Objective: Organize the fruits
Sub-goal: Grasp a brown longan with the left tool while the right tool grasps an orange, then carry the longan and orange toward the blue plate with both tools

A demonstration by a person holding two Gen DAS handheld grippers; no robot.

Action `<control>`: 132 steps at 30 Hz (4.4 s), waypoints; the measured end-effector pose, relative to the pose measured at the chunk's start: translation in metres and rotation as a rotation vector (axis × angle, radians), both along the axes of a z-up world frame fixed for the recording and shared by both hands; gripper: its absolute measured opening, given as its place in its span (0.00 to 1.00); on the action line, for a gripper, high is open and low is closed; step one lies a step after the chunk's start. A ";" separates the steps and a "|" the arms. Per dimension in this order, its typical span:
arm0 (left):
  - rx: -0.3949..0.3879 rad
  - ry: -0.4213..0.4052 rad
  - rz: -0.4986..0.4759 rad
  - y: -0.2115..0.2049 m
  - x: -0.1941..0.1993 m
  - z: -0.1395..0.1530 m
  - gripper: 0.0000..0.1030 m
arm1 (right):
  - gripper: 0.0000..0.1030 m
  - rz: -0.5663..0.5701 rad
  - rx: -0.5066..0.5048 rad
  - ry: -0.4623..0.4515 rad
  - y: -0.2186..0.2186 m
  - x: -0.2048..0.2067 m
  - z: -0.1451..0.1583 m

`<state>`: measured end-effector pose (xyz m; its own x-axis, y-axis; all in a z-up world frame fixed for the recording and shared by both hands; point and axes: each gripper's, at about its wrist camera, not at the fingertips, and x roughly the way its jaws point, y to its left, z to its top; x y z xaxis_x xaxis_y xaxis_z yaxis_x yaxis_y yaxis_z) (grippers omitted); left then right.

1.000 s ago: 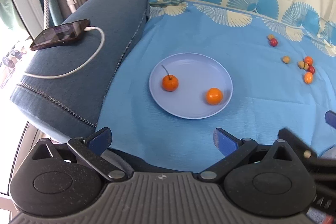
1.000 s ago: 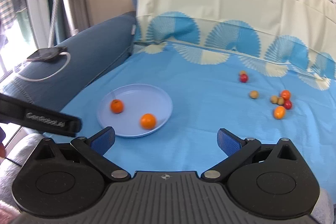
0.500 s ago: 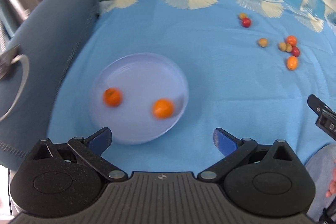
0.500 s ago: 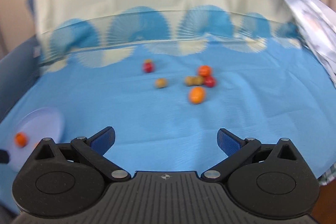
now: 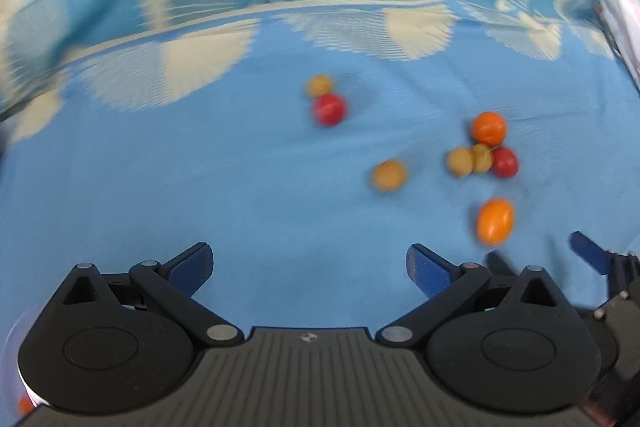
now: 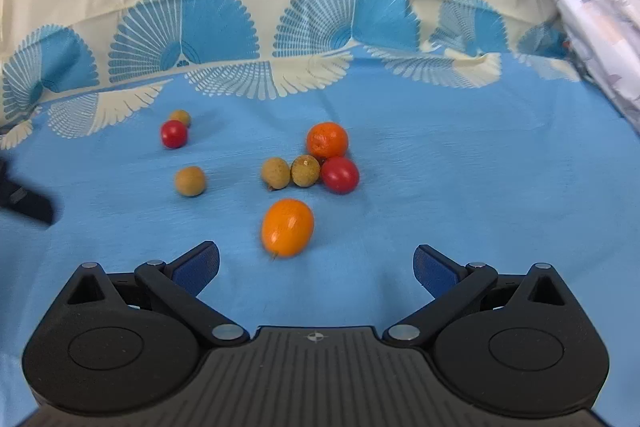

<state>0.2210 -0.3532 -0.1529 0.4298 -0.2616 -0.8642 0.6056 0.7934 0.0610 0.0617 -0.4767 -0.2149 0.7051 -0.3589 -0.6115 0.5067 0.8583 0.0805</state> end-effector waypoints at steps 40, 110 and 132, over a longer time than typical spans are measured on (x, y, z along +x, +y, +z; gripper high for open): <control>0.035 -0.026 0.015 0.049 -0.049 0.041 0.30 | 0.37 -0.047 -0.048 -0.122 -0.011 -0.013 0.015; -0.098 -0.011 0.383 0.355 -0.211 0.105 0.30 | 0.38 0.608 -0.026 -0.042 0.275 -0.161 0.138; -0.084 0.055 0.440 0.348 -0.111 0.077 0.30 | 0.38 0.660 0.002 0.011 0.286 -0.072 0.118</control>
